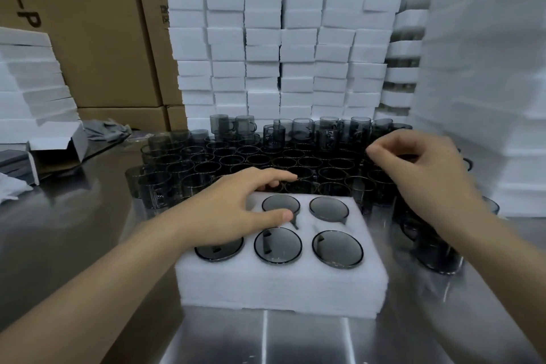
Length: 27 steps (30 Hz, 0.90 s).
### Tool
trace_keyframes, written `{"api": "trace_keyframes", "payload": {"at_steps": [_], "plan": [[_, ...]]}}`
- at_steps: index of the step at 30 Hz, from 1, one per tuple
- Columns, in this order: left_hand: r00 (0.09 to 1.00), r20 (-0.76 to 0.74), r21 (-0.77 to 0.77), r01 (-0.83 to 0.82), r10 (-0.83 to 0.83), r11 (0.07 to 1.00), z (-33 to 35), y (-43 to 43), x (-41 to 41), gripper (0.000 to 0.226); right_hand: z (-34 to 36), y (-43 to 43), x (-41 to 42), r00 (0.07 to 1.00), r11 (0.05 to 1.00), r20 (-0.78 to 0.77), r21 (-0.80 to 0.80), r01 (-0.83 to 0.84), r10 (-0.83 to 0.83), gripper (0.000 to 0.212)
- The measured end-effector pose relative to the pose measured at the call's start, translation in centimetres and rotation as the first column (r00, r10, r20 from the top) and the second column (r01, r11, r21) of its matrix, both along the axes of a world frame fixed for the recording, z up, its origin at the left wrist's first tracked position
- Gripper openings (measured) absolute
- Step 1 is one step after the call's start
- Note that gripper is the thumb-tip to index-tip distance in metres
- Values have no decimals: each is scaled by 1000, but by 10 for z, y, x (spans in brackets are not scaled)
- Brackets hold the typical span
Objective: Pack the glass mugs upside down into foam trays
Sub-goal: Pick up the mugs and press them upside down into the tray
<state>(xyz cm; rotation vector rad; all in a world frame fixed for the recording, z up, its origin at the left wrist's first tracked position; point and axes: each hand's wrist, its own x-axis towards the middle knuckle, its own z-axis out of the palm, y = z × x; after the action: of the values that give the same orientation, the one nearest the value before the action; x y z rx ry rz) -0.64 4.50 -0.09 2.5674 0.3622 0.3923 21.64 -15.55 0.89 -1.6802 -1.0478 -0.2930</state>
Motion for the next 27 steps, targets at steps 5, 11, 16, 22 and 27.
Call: {"api": "trace_keyframes", "payload": {"at_steps": [5,11,16,22,27], "plan": [[1000,-18,-82,24,-25,996,7,-6,-4,67,-10,0,18,959,934,240,-283,220,-153,13],[954,-284,66,124,-101,990,12,-5,-7,98,-19,8,16,935,795,343,-541,273,-88,21],[956,-276,106,135,-101,985,12,-12,-6,80,-22,10,12,914,777,400,-596,202,69,22],[961,-238,107,167,-138,980,17,-17,-8,77,-26,12,7,839,757,535,-588,284,101,24],[922,-338,11,205,-189,979,25,-17,-14,77,-24,12,7,852,816,521,-516,260,58,22]]}}
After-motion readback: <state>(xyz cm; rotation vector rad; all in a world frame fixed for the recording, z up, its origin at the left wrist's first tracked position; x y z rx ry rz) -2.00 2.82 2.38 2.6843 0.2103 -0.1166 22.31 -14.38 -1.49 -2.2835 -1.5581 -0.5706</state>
